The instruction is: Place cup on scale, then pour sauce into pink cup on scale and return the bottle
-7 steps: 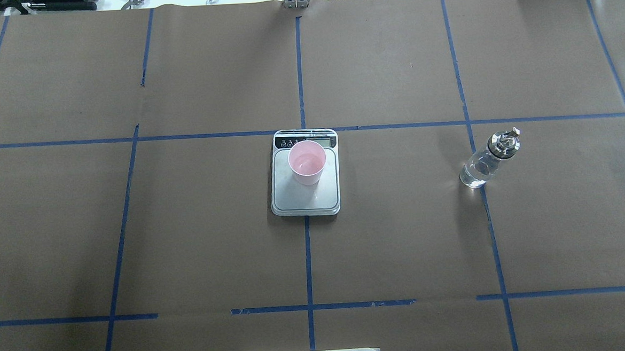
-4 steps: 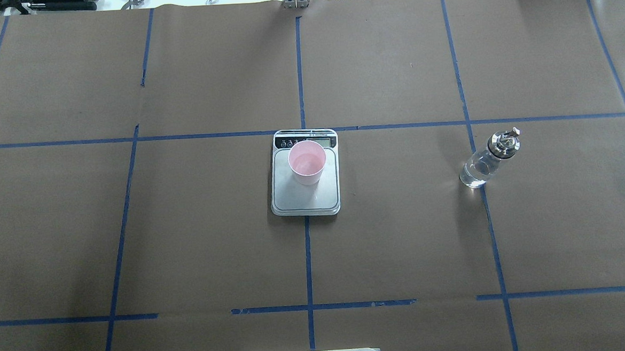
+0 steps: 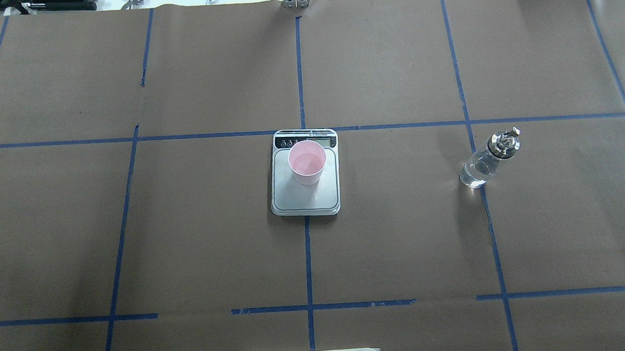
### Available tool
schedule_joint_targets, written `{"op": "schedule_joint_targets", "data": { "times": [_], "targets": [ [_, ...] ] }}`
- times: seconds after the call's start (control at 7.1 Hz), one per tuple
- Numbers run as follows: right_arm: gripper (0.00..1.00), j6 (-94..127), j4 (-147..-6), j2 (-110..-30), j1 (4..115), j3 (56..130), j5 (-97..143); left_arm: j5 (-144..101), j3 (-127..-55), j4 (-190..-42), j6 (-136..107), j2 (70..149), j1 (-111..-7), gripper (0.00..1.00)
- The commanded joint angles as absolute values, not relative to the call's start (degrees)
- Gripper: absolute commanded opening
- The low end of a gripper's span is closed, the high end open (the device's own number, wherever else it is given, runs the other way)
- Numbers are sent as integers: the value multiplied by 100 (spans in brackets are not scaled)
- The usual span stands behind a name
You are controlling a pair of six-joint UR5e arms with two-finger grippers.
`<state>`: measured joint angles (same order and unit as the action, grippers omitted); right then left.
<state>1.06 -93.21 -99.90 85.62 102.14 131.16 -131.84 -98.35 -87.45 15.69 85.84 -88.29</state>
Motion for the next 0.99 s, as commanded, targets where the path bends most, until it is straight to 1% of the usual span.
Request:
{"op": "schedule_joint_targets", "data": {
  "times": [0.0,0.85],
  "targets": [
    [100,105,-9360,-10002,8561,10222,13113,-13184,-9835,-8745,1573,8587,-8824,100],
    [100,114,-9360,-10011,8561,10187,13113,-13184,-9826,-8754,1564,8675,-8815,100]
  ]
}}
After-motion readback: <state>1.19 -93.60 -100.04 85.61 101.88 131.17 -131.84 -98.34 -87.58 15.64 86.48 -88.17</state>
